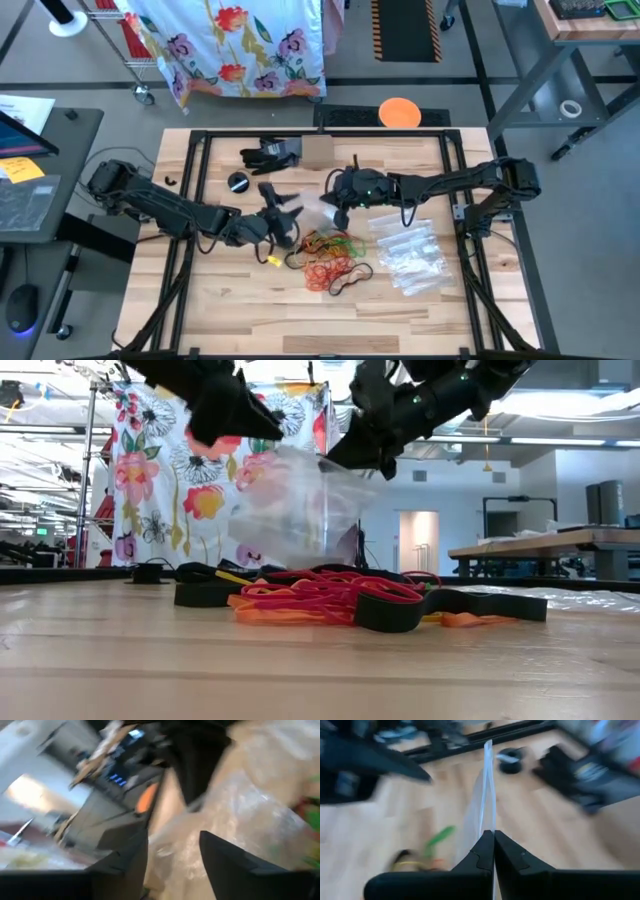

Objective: Sort rubber bands
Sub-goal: Open the transparent zip bag

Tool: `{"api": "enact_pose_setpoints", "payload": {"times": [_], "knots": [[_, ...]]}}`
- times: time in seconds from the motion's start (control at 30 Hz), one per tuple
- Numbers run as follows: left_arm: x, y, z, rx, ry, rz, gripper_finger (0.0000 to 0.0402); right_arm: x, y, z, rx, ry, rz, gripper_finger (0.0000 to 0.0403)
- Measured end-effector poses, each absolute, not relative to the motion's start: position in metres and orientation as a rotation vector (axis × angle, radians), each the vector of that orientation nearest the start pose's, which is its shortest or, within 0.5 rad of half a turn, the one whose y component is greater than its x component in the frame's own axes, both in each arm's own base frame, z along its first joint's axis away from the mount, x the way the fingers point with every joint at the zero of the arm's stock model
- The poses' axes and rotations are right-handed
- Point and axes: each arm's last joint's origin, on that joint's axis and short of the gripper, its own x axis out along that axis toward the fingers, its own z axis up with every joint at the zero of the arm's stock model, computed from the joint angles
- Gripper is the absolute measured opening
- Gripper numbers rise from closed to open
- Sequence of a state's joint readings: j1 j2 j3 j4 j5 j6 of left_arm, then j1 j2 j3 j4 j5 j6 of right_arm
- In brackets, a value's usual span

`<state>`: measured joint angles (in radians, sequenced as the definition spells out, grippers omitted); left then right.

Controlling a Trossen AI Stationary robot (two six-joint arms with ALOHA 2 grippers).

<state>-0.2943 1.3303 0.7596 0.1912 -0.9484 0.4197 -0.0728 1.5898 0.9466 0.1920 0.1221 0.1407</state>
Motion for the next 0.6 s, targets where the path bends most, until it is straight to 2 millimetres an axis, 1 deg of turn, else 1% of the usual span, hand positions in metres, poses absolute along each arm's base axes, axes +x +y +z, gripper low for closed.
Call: {"api": "enact_pose_setpoints", "payload": {"times": [0.1,0.17,0.27,0.37,0.43,0.5,0.6], "knots": [[0.267,-0.053,0.267,0.505,0.356,0.637,0.0186,0.343,-0.026,0.228,-0.005,0.430,-0.285,0.0000],[0.263,-0.046,0.281,0.395,0.274,0.678,0.0186,0.344,-0.020,0.231,-0.093,0.412,-0.307,0.0000],[0.257,-0.028,0.300,0.248,0.177,0.722,0.0184,0.347,-0.010,0.239,-0.245,0.350,-0.342,0.0000],[0.254,-0.008,0.319,0.146,0.094,0.691,0.0183,0.349,-0.002,0.252,-0.400,0.255,-0.402,0.0000],[0.253,0.002,0.330,0.090,0.046,0.641,0.0183,0.350,-0.001,0.259,-0.476,0.216,-0.448,0.0000],[0.255,0.009,0.335,0.055,0.031,0.585,0.0183,0.350,-0.006,0.261,-0.503,0.211,-0.466,0.0000],[0.265,0.015,0.335,0.059,0.067,0.551,0.0182,0.357,-0.018,0.254,-0.495,0.276,-0.486,0.0000]]}}
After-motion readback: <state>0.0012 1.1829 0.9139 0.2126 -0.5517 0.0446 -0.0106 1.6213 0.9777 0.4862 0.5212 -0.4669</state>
